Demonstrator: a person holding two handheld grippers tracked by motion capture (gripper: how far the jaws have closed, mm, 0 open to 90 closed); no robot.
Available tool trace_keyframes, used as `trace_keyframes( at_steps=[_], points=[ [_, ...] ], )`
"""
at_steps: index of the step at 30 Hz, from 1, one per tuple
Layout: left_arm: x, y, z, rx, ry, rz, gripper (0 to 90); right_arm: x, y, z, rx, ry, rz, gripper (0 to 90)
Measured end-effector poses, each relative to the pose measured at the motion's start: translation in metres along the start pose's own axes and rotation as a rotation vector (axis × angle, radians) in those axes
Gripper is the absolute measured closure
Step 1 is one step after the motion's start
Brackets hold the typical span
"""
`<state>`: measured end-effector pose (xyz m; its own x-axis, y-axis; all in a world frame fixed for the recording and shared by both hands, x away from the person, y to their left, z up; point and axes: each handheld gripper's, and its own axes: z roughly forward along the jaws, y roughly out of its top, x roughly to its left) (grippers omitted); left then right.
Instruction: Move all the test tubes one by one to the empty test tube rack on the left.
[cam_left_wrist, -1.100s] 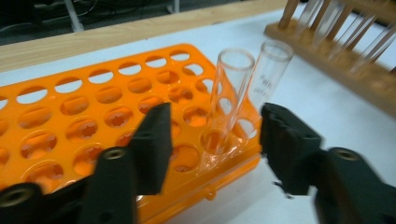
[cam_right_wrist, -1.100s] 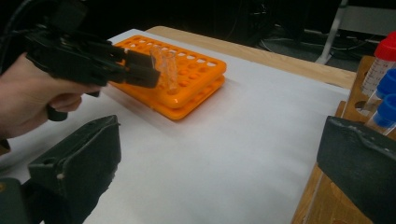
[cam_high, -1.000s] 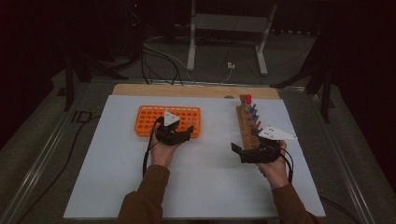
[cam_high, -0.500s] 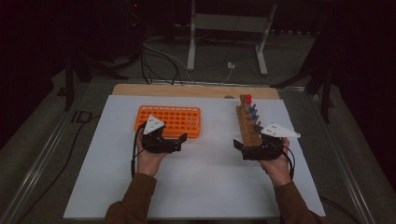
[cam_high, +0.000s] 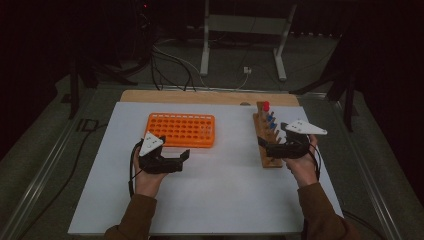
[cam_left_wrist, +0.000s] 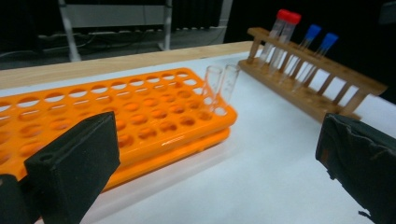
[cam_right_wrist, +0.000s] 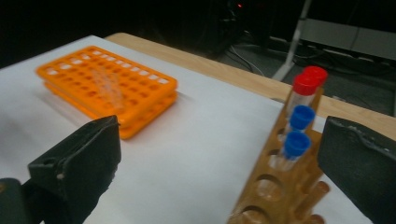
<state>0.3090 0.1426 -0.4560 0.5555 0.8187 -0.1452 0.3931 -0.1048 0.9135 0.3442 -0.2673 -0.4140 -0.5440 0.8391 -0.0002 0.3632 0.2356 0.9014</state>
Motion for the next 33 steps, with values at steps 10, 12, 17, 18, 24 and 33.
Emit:
trace_keyframes(
  at_steps=[10, 12, 17, 18, 24, 33],
  points=[
    [0.006, -0.009, -0.008, -0.017, 0.046, 0.001, 0.4, -0.025, -0.004, 0.02, 0.046, -0.079, 0.036, 6.4],
    [0.007, -0.009, -0.009, -0.022, 0.048, -0.005, 0.4, -0.029, -0.006, 0.024, 0.058, -0.084, 0.046, 8.0],
    [0.008, -0.013, -0.007, -0.011, 0.054, -0.016, 0.4, -0.037, -0.012, 0.038, 0.107, -0.08, 0.057, 18.5],
    [0.008, -0.013, -0.006, -0.009, 0.055, -0.015, 0.4, -0.038, -0.014, 0.041, 0.117, -0.08, 0.06, 22.4],
    [0.008, -0.014, -0.004, -0.007, 0.054, -0.018, 0.4, -0.036, -0.017, 0.05, 0.13, -0.081, 0.051, 54.9],
    [0.008, -0.015, -0.003, 0.0, 0.056, -0.015, 0.4, -0.036, -0.019, 0.056, 0.162, -0.144, 0.058, 75.7]
  ],
)
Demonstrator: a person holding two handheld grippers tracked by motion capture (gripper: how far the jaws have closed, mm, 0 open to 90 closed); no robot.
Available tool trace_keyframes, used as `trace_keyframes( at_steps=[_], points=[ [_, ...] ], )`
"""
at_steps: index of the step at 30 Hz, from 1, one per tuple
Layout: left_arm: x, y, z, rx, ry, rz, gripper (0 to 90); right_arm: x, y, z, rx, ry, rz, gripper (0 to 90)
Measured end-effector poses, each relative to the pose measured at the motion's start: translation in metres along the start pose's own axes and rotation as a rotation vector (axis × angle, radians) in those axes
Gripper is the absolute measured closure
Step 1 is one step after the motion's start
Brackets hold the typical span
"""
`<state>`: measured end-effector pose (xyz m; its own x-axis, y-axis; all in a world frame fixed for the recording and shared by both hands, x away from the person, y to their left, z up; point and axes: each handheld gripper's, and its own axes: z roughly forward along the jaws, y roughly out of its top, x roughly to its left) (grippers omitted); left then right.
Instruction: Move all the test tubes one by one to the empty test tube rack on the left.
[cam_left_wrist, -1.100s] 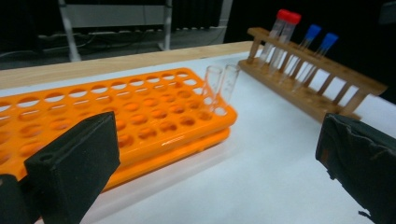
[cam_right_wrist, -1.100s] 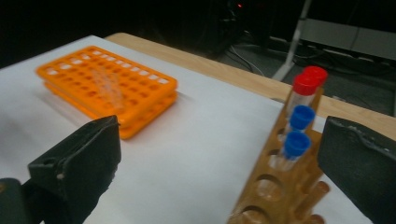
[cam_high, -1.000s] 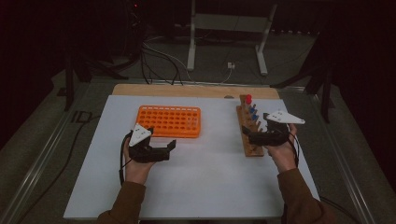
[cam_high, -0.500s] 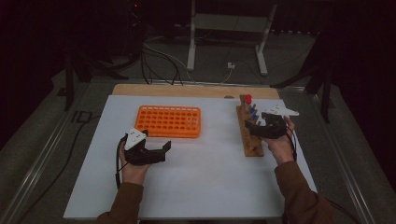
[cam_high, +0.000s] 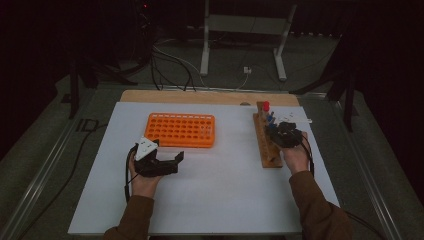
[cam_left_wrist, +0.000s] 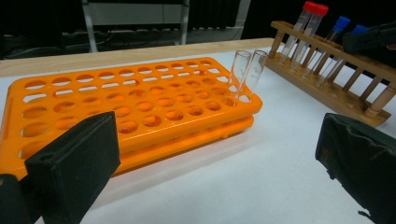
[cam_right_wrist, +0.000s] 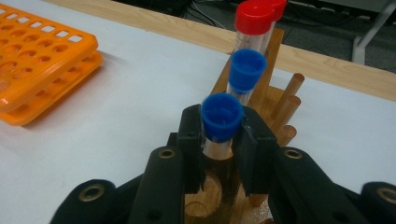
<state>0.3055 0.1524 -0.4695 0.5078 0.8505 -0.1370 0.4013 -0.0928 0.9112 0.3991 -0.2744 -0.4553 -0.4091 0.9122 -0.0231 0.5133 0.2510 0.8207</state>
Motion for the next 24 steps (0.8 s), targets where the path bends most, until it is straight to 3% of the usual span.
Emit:
trace_keyframes(
  at_steps=[7, 24],
  points=[
    [0.001, -0.001, 0.0, 0.003, 0.005, 0.002, 0.4, 0.0, 0.002, -0.005, -0.032, -0.013, 0.013, 76.6],
    [-0.002, -0.002, 0.003, 0.016, 0.008, 0.014, 0.5, -0.001, 0.028, -0.05, -0.148, 0.016, -0.009, 76.7]
  ],
)
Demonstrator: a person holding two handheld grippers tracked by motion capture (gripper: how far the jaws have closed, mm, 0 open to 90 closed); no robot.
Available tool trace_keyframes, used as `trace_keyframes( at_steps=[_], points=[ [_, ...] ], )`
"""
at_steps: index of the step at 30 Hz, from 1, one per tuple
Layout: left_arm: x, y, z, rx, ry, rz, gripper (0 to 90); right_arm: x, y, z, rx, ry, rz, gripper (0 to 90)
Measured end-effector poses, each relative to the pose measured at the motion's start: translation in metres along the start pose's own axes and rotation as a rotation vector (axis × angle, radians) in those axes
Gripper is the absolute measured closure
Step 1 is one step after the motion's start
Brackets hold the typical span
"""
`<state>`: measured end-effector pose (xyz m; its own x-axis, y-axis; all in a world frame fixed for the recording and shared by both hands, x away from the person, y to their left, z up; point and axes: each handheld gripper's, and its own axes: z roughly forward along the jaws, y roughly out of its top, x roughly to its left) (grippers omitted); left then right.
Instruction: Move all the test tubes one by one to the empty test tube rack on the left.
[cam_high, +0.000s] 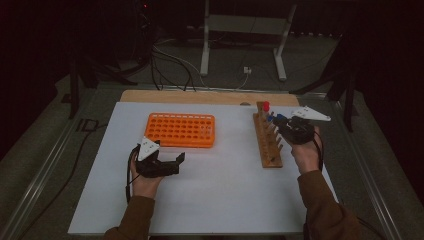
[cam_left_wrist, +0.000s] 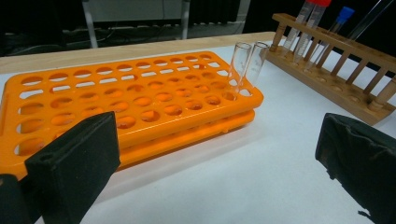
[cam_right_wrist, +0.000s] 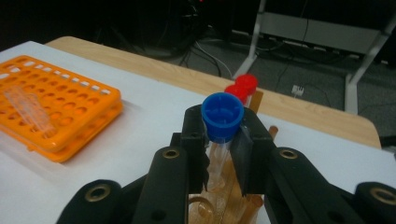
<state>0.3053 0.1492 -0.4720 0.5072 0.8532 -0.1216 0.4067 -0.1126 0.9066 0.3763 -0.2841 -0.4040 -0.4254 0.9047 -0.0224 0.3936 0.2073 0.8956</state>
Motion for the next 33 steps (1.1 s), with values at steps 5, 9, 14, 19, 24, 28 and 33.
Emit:
trace_keyframes(
  at_steps=[5, 9, 14, 19, 24, 28, 33],
  points=[
    [-0.002, 0.0, 0.001, 0.002, 0.001, 0.006, 0.5, 0.003, 0.001, -0.004, -0.015, 0.032, 0.006, 76.7],
    [-0.002, 0.0, 0.001, 0.004, 0.002, 0.009, 0.5, 0.009, 0.0, -0.005, -0.019, 0.068, 0.008, 76.7],
    [-0.005, 0.001, 0.001, 0.005, 0.001, 0.016, 0.5, 0.019, -0.002, -0.004, -0.016, 0.113, -0.004, 76.6],
    [-0.01, 0.003, 0.003, 0.008, -0.007, 0.031, 0.5, 0.03, -0.006, -0.001, 0.002, 0.157, -0.01, 76.6],
    [-0.018, 0.01, 0.008, 0.01, -0.015, 0.06, 0.5, 0.043, -0.01, 0.003, 0.021, 0.19, -0.042, 76.5],
    [-0.028, 0.016, 0.013, 0.009, -0.03, 0.086, 0.5, 0.053, -0.009, 0.004, 0.031, 0.218, -0.073, 76.5],
    [-0.041, 0.023, 0.022, -0.013, -0.037, 0.114, 1.1, 0.065, -0.01, 0.005, 0.044, 0.25, -0.096, 76.5]
  ],
)
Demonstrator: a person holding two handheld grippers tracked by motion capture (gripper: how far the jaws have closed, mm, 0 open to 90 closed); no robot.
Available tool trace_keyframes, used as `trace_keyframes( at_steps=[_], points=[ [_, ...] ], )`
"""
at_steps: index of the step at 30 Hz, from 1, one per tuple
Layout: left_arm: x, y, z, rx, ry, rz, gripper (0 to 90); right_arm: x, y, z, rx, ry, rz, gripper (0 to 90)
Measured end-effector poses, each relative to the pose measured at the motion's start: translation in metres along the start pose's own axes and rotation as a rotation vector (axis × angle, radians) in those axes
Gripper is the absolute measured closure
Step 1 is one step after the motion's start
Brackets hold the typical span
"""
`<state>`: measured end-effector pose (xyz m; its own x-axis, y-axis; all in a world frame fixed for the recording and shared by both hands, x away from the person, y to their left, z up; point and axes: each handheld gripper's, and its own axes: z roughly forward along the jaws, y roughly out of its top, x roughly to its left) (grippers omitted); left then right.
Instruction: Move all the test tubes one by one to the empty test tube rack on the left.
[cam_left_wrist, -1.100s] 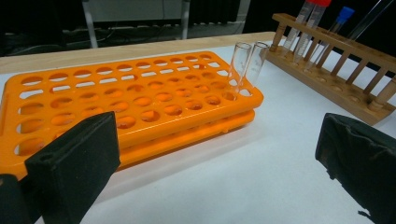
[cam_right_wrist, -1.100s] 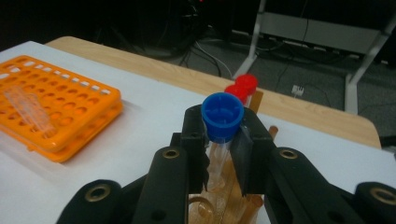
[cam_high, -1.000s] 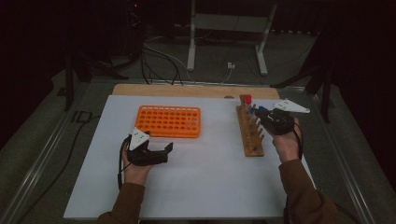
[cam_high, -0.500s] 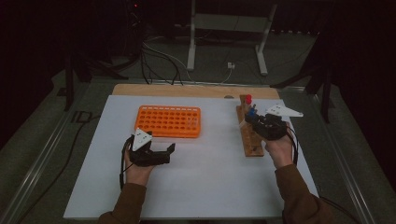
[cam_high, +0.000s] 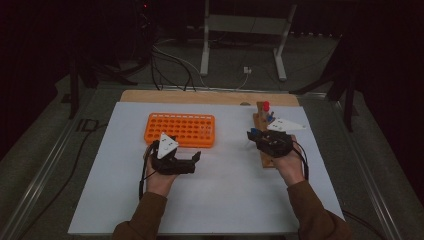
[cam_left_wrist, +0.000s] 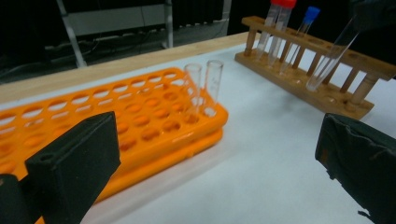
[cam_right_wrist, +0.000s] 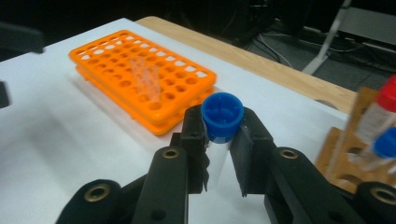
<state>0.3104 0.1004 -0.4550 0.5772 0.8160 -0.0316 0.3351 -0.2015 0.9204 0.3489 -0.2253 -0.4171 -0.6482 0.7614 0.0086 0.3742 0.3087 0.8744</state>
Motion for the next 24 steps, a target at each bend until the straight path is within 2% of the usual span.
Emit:
trace_keyframes(
  at_steps=[12, 16, 22, 24],
  points=[
    [-0.031, 0.017, 0.029, -0.002, -0.053, 0.064, 4.1, 0.027, -0.001, 0.018, 0.012, 0.101, -0.008, 76.4],
    [-0.04, 0.018, 0.038, 0.012, -0.076, 0.08, 6.2, 0.034, 0.0, 0.021, 0.015, 0.12, -0.014, 76.5],
    [-0.049, 0.015, 0.048, 0.042, -0.132, 0.095, 9.3, 0.042, 0.001, 0.026, 0.021, 0.146, -0.009, 76.4],
    [-0.051, 0.014, 0.049, 0.042, -0.128, 0.11, 13.9, 0.044, 0.001, 0.027, 0.023, 0.157, -0.015, 76.4]
  ],
)
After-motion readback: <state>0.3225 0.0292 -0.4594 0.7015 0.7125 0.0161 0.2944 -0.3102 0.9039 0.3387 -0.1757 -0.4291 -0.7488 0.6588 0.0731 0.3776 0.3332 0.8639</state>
